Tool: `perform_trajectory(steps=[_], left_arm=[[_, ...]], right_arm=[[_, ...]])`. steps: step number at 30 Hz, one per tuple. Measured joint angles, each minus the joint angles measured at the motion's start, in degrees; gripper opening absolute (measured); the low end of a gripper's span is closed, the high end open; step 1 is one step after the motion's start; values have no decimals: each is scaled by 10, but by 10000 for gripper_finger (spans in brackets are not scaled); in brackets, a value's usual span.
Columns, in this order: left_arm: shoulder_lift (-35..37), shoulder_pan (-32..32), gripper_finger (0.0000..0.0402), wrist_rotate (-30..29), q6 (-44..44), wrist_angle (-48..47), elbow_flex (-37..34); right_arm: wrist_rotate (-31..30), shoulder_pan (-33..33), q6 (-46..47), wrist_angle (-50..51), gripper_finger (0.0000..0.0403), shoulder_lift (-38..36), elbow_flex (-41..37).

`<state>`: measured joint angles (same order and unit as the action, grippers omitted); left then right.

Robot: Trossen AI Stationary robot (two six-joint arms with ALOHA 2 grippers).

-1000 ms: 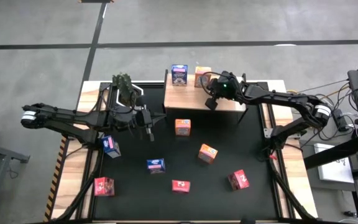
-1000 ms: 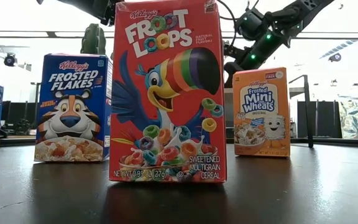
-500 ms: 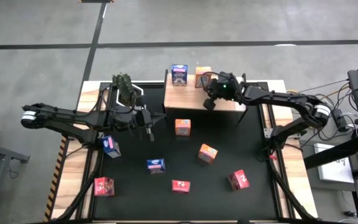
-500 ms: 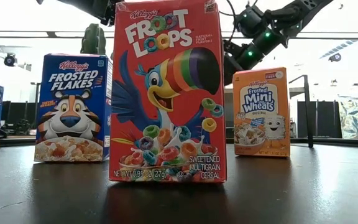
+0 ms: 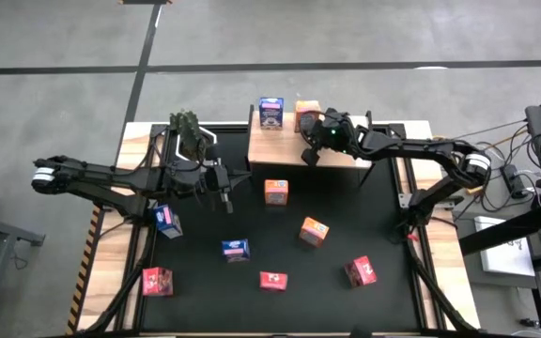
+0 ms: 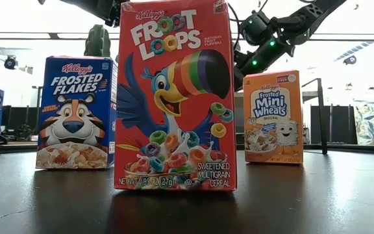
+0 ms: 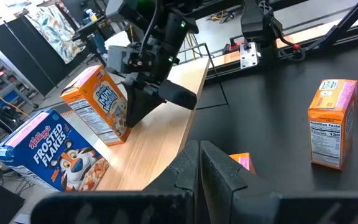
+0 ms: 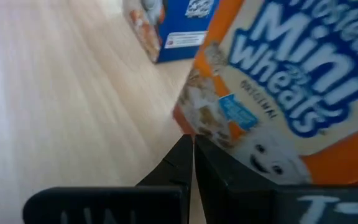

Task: Stack cereal on shelf
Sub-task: Put the left orange cereal box on the shelf

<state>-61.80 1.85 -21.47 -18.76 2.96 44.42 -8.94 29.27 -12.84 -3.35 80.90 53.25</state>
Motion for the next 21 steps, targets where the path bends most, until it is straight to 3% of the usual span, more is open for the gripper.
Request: perform_trajectory(steps=[21], left_arm=[[0,0,0,0,0,0,0]], right_arm=[[-1,3,-3,-18,9,0,0]])
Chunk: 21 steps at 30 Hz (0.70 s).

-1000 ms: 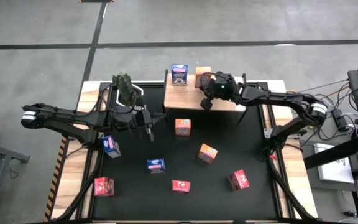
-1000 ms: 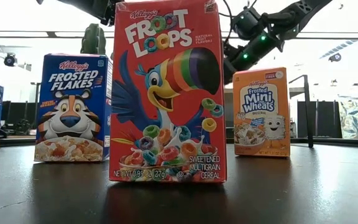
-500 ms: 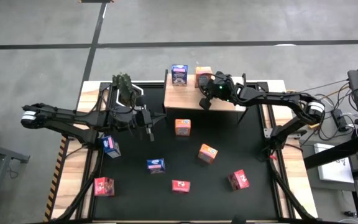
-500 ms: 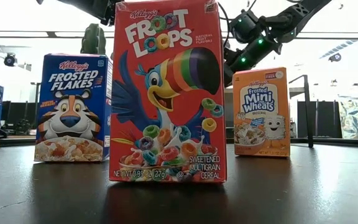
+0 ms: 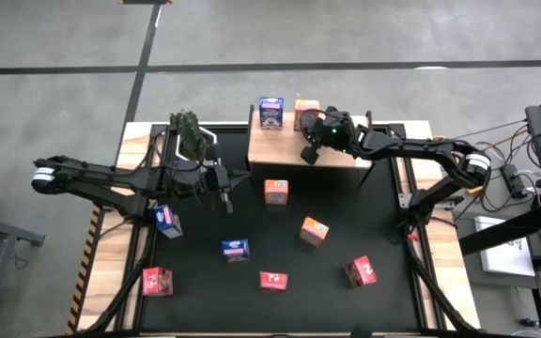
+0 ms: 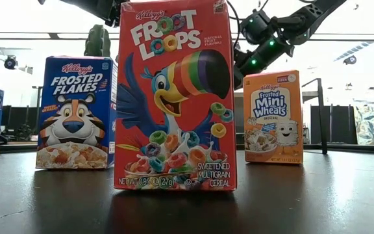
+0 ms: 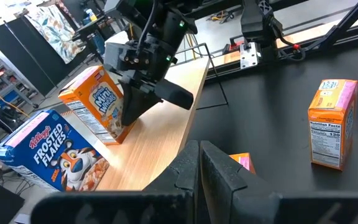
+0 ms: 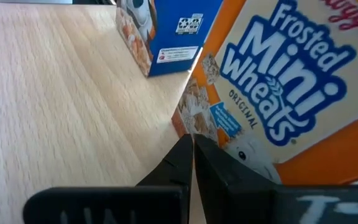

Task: Stack cereal on shelf
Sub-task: Put the left orange cereal box on the shelf

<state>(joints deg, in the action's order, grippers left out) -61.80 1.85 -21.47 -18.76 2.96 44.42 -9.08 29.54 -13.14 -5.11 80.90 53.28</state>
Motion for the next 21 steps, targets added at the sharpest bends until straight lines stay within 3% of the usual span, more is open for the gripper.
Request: perform_trajectory(steps=[21], left_arm=[[0,0,0,0,0,0,0]], right_arm=[[-27,-4,-15,6,9,-2,0]])
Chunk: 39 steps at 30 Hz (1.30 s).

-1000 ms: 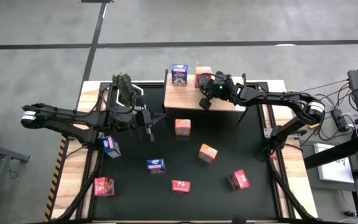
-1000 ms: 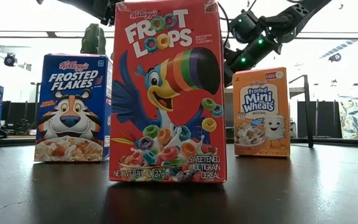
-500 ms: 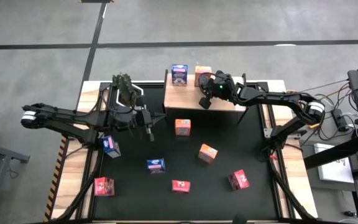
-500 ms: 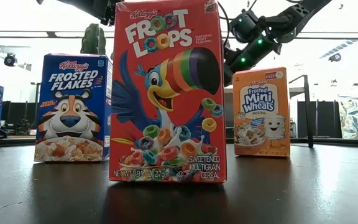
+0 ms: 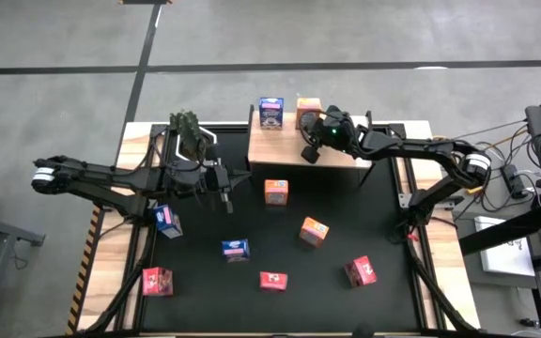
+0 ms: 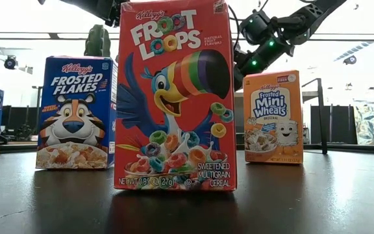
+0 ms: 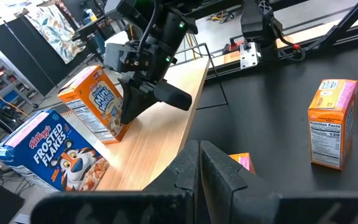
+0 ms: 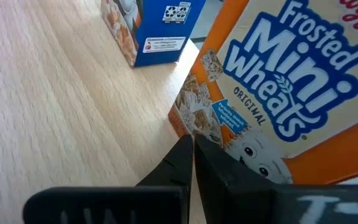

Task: Stack cereal on shelf
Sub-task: Put the left orange cereal box on the shelf, then put the bottom orange cereal box on the shelf

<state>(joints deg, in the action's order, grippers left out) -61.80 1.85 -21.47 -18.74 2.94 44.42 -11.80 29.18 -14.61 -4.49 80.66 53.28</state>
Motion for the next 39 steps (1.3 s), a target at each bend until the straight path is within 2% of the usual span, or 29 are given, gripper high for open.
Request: perform_trajectory(steps=[5,9,15,18,21,25,29,34,39], left_arm=[[0,0,0,0,0,0,0],[0,0,0,0,2,0,0],[0,0,0,0,12,0,0],[0,0,0,0,15,1,0],[0,0,0,0,20,5,0],[0,0,0,0,23,7,0],[0,0,0,0,28,8,0],[0,0,0,0,27,9,0],[0,0,0,0,19,10,0]], right_arm=[[3,-28,15,15,9,-30,0],[8,-64,48,68,9,-80,0],[102,-141,143,168,9,-158,0],[109,-201,191,202,9,-183,0],[94,-267,231,222,9,-192,0],[44,-353,267,238,9,-186,0],[-15,-416,308,321,9,-165,22],[-61,-461,398,428,9,-145,45],[-62,-483,454,436,9,-136,45]])
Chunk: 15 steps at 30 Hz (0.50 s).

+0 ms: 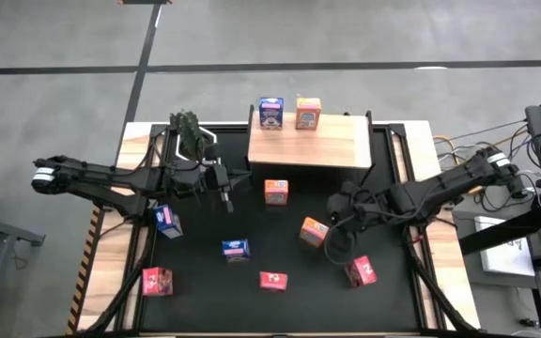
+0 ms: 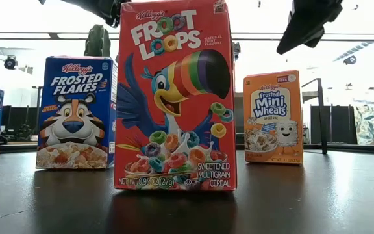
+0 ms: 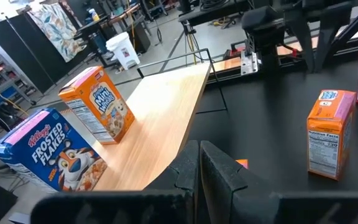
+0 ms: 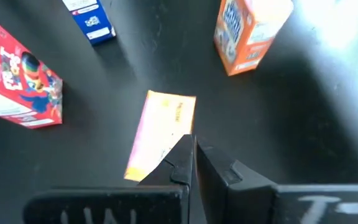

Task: Stack cereal on shelf
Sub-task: Put the bottom orange cereal box on the shelf

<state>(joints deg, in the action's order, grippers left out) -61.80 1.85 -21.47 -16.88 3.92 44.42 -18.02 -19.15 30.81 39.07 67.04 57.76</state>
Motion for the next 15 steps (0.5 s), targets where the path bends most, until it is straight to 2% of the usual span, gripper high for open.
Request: perform_trajectory(steps=[7,10,15], left_arm=[[0,0,0,0,-18,3,0],[0,0,0,0,-21,6,0],[0,0,0,0,-25,8,5]], right_arm=[[4,-11,33,-9,22,32,0],[4,-13,32,-17,55,53,0],[4,-13,26,-22,144,72,0]])
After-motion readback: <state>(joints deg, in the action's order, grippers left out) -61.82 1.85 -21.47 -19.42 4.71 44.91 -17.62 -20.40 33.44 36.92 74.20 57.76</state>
